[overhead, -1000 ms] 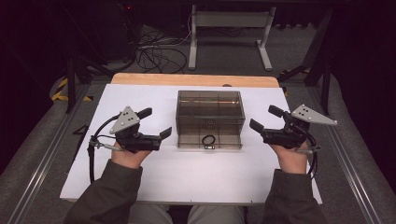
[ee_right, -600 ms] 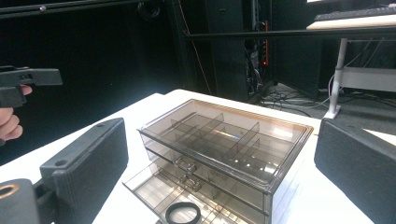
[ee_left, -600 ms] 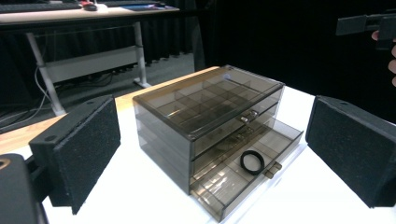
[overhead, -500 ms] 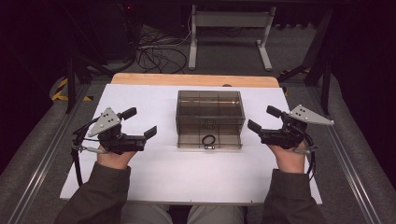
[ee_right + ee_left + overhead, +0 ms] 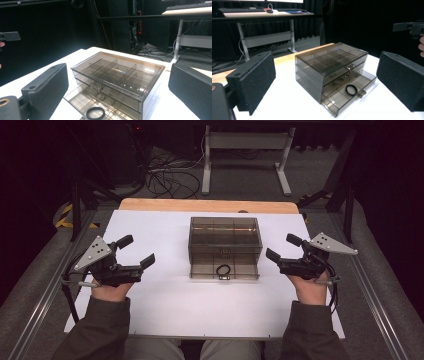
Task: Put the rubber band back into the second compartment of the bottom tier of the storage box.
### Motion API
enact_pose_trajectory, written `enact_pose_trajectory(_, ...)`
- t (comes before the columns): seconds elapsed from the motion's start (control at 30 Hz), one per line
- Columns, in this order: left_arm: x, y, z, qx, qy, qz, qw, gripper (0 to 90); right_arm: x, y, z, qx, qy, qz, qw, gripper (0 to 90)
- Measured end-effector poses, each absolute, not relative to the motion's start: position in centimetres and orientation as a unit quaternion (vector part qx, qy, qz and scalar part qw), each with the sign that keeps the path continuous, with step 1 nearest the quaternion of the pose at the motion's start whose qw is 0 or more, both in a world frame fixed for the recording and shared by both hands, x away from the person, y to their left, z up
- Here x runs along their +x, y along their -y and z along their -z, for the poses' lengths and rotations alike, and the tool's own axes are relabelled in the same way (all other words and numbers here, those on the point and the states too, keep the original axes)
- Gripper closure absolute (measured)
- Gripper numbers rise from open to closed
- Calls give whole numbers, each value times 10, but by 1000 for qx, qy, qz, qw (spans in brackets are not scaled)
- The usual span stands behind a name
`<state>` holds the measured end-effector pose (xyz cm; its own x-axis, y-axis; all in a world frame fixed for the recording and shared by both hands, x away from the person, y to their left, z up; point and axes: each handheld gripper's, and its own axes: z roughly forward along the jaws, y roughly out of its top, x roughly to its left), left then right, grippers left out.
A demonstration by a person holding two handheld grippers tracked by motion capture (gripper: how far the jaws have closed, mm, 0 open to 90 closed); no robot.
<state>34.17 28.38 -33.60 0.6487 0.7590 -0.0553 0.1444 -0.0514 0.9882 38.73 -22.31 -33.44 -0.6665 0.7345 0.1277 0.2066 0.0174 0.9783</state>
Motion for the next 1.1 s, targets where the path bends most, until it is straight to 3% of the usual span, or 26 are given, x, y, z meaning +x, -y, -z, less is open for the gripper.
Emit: enact_pose_trajectory(1.1, 343, -308, 347, 673, -332, -242, 615, 31, 391, 223, 338, 356, -684, -599, 218, 36)
